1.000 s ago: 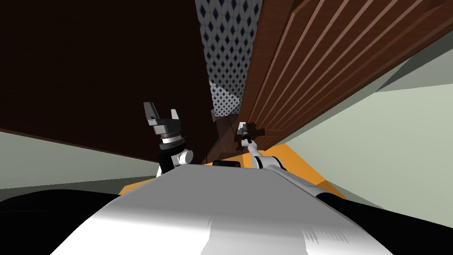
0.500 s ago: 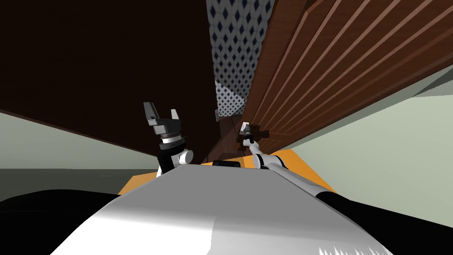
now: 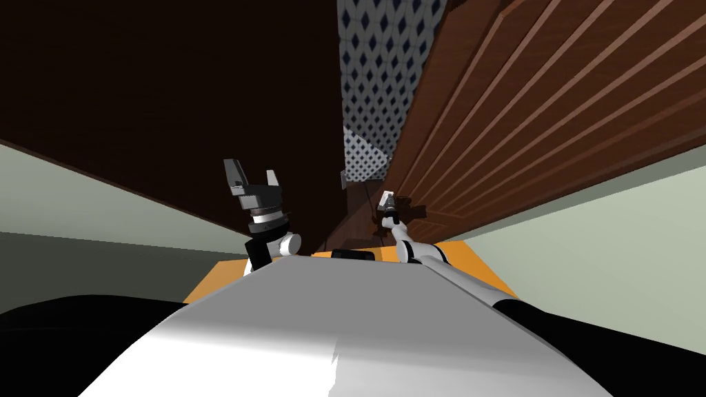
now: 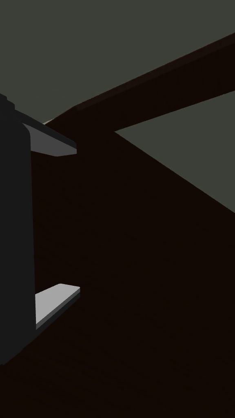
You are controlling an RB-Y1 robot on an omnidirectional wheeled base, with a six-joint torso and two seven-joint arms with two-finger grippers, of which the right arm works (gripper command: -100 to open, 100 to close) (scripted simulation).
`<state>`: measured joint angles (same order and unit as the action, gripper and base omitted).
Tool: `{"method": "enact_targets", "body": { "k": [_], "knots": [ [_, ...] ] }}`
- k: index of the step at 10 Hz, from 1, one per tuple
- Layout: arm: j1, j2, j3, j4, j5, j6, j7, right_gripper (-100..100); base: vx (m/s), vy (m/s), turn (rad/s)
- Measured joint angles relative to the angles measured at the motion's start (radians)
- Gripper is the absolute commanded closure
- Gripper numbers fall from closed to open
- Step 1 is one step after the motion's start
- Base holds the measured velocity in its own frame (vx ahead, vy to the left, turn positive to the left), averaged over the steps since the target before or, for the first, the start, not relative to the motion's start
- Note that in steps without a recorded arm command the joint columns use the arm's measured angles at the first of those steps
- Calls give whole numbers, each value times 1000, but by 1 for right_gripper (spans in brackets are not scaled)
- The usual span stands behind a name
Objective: Push the door open
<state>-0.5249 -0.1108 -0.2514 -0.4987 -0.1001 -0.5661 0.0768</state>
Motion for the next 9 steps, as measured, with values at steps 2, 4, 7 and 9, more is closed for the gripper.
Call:
{"method": "enact_targets", "body": {
  "k": [2, 4, 7, 9],
  "knots": [
    [5, -12, -44, -2, -12, -1, 19, 100, 41, -24, 201],
    [17, -28, -87, -7, -24, -4, 36, 100, 40, -20, 228],
    [23, -36, -128, -17, -35, -8, 57, 100, 19, -9, 67],
    [22, -44, -154, -10, -42, -5, 71, 100, 17, -8, 128]
  ]
}}
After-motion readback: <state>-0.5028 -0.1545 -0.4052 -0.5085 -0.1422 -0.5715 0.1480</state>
